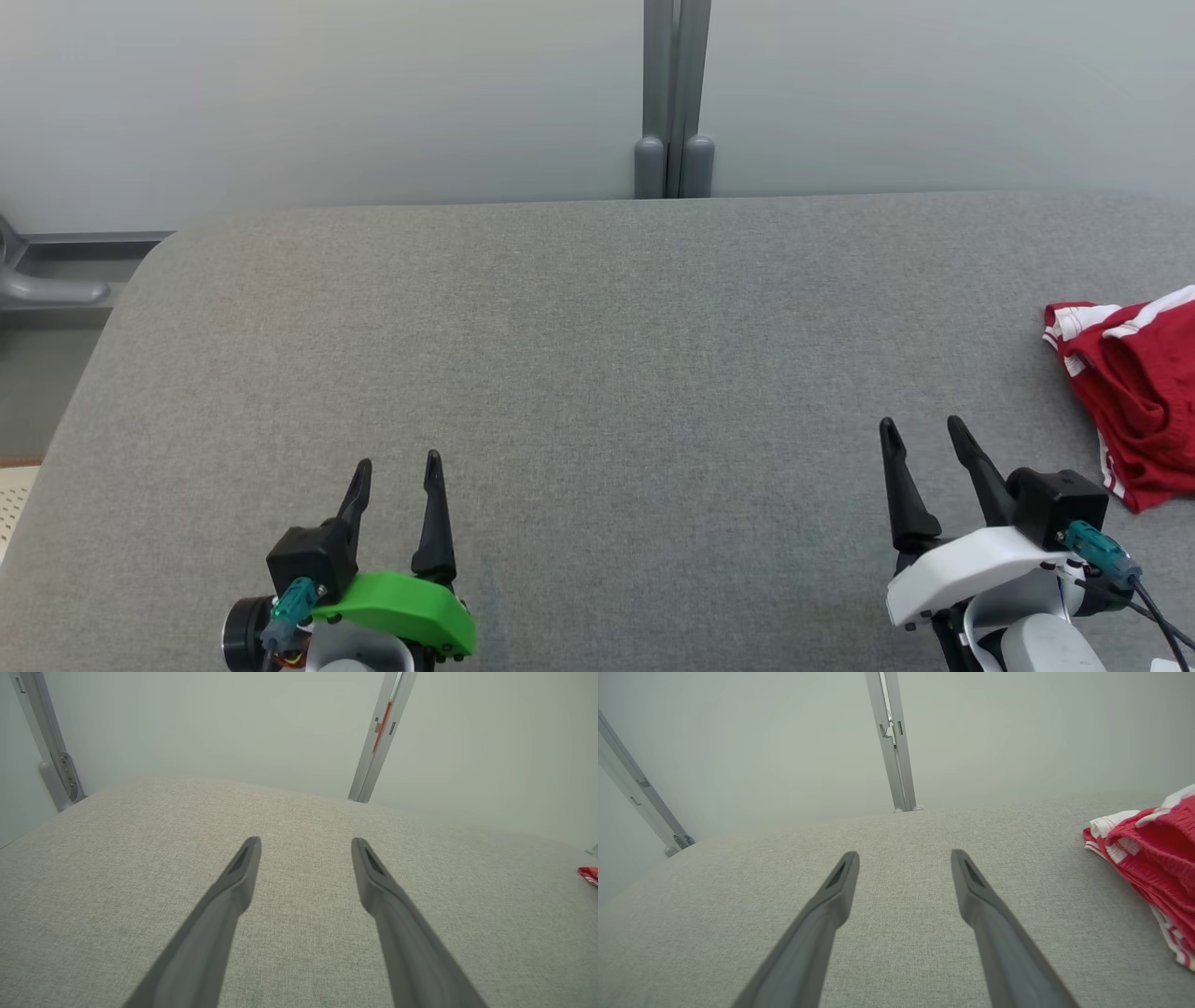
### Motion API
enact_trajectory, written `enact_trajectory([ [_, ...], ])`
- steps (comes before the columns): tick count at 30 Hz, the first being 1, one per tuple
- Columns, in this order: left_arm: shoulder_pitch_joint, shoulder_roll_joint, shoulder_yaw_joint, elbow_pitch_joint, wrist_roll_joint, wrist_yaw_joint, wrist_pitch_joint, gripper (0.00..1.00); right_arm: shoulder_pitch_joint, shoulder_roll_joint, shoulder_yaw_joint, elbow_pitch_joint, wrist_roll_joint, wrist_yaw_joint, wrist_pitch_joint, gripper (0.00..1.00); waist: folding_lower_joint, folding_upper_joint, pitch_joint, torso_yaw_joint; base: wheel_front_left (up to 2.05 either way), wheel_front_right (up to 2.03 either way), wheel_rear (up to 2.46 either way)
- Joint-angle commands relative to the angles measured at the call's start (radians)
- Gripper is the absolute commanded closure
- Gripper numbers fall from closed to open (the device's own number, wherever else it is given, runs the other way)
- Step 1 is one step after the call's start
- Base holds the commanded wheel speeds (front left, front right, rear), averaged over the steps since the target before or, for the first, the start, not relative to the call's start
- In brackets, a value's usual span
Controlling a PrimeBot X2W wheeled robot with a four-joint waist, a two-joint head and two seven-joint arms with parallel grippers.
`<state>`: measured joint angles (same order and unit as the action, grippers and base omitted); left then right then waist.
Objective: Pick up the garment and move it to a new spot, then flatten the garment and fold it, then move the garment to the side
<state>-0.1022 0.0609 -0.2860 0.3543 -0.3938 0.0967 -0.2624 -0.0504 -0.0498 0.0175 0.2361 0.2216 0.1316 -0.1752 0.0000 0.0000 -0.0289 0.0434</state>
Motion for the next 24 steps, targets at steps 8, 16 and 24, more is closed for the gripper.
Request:
enact_trajectory([
  [8,0.015,0.0,-0.001,-0.003,0.011,-0.002,-0.003,0.0,0.019,-0.002,0.018,-0.019,-0.002,-0.002,0.002,0.0,0.0,0.0,0.0,0.003,0.0,0.0,0.0],
  [16,0.018,-0.001,0.008,-0.016,0.004,-0.008,-0.003,0.0,0.022,-0.002,0.019,-0.023,-0.006,-0.002,0.006,0.0,0.0,0.0,0.002,-0.001,0.0,0.0,0.0],
  [24,0.019,0.002,0.006,-0.016,0.007,-0.024,-0.003,0.0,0.023,-0.002,0.014,-0.026,-0.01,-0.002,0.012,0.0,0.0,0.0,0.005,-0.003,0.0,0.0,0.0],
])
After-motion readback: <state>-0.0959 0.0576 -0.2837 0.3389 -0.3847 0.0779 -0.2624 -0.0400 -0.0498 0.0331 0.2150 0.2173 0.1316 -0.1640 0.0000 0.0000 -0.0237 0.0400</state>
